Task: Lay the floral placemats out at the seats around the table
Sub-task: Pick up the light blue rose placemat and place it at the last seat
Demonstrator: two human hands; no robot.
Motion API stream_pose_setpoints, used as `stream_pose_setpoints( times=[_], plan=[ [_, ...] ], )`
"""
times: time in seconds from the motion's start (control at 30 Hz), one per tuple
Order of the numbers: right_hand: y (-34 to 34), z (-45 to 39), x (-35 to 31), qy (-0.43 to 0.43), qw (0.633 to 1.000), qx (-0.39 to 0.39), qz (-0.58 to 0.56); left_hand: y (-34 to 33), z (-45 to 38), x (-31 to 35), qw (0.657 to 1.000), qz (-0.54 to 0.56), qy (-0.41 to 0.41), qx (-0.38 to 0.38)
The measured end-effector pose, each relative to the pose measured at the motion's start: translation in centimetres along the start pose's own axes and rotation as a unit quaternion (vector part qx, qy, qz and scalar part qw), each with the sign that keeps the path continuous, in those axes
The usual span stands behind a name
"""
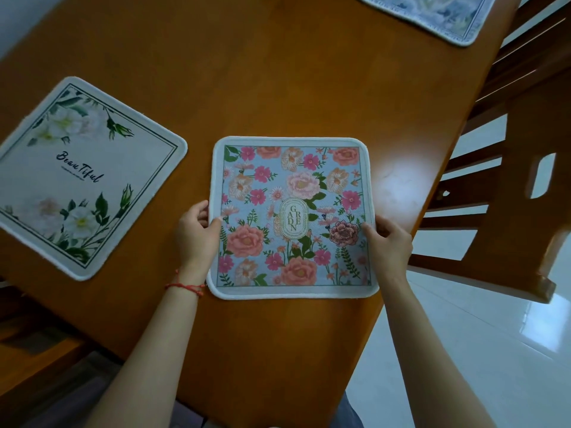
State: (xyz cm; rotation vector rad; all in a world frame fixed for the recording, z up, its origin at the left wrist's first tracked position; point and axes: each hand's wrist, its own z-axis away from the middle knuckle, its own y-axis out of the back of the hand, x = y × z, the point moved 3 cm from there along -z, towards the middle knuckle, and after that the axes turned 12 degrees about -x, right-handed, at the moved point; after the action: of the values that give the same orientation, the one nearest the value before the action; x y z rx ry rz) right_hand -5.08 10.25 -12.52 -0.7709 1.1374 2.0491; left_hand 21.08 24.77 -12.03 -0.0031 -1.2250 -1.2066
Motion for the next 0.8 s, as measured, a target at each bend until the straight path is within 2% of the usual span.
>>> stream_pose_setpoints(
  times=[0.1,0.23,0.8],
  plan=[
    [-0.2,0.2,0.2,-0.004,1.0,0.015,0.006,-0.1,0.3,-0.2,1.0,0.01,0.0,-0.014],
    [0.1,0.9,0.1,-0.009,1.0,0.024,0.006,0.4,1.2,-0.2,1.0,0.021,0.004,0.004],
    [4.9,10.4,2.2,0.057,0.997,0.041,-0.02,1.6,9.6,0.7,0.995,0.031,-0.089,0.02]
  ],
)
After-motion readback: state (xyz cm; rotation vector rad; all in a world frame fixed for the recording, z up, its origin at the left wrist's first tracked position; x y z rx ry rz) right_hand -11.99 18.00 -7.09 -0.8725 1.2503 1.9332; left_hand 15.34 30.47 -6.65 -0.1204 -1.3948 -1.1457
